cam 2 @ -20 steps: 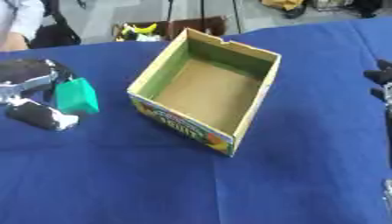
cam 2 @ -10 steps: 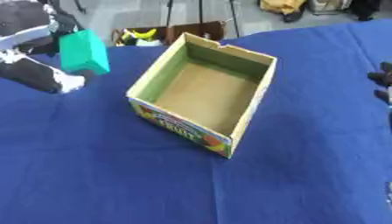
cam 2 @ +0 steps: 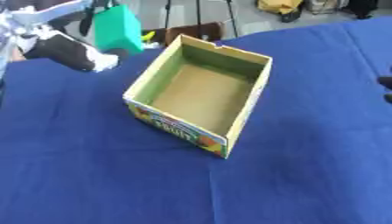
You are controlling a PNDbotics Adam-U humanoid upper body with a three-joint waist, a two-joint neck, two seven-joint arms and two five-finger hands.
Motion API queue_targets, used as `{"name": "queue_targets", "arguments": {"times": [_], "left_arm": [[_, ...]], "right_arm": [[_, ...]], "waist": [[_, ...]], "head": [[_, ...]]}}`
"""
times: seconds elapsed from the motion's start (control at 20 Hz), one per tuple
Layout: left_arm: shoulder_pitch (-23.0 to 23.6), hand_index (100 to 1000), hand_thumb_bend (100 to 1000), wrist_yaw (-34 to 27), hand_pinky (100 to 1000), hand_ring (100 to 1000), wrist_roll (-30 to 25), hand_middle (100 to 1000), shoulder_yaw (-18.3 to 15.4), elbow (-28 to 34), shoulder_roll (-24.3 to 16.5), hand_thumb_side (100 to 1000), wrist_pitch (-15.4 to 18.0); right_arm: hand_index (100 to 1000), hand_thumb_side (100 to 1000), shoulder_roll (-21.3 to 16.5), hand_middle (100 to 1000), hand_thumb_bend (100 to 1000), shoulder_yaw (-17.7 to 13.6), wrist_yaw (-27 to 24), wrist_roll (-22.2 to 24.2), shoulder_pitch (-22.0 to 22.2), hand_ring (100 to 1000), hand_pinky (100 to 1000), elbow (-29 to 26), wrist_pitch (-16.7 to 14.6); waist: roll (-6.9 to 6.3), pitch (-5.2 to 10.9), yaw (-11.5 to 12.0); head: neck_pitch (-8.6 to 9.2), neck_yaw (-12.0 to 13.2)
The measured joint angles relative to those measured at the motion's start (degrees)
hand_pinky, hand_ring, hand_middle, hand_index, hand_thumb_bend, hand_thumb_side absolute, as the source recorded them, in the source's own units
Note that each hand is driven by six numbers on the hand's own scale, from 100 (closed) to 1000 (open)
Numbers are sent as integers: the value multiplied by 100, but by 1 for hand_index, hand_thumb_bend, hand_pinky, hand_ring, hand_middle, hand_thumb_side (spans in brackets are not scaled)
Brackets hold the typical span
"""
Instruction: Pick up objects on the table and place them in the box.
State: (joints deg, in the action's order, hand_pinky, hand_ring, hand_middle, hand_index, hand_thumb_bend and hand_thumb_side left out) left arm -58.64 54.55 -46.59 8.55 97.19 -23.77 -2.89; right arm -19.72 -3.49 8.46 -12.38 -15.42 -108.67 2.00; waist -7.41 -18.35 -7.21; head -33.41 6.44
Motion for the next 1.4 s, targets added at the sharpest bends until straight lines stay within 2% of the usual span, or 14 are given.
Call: {"name": "queue_targets", "arguments": {"times": [0.4, 0.65, 1.05, 1.4], "left_arm": [[-533, 741, 100, 4, 145, 399, 599, 636, 221, -1198, 527, 543, -49], [-737, 739, 100, 294, 143, 397, 1046, 636, 238, -1968, 820, 542, -113], [-750, 735, 100, 1031, 151, 405, 1804, 636, 292, -3198, 1227, 540, -55], [-733, 731, 100, 1688, 158, 410, 2414, 635, 328, -3899, 1492, 537, -111]], "right_arm": [[892, 1000, -7, 739, 100, 76, -34, 91, -155, 887, 868, 2, -13], [893, 1000, 2, 739, 100, 111, -60, 140, -277, 888, 868, 1, -29], [893, 1000, 57, 738, 100, 134, -94, 152, -327, 888, 869, -8, -23], [893, 1000, 94, 738, 100, 140, -101, 154, -376, 888, 869, -13, -24]], "waist": [[-67, -125, -307], [-70, -223, -528], [-58, -302, -596], [-44, -368, -657]], "head": [[77, 211], [171, 373], [245, 439], [277, 493]]}}
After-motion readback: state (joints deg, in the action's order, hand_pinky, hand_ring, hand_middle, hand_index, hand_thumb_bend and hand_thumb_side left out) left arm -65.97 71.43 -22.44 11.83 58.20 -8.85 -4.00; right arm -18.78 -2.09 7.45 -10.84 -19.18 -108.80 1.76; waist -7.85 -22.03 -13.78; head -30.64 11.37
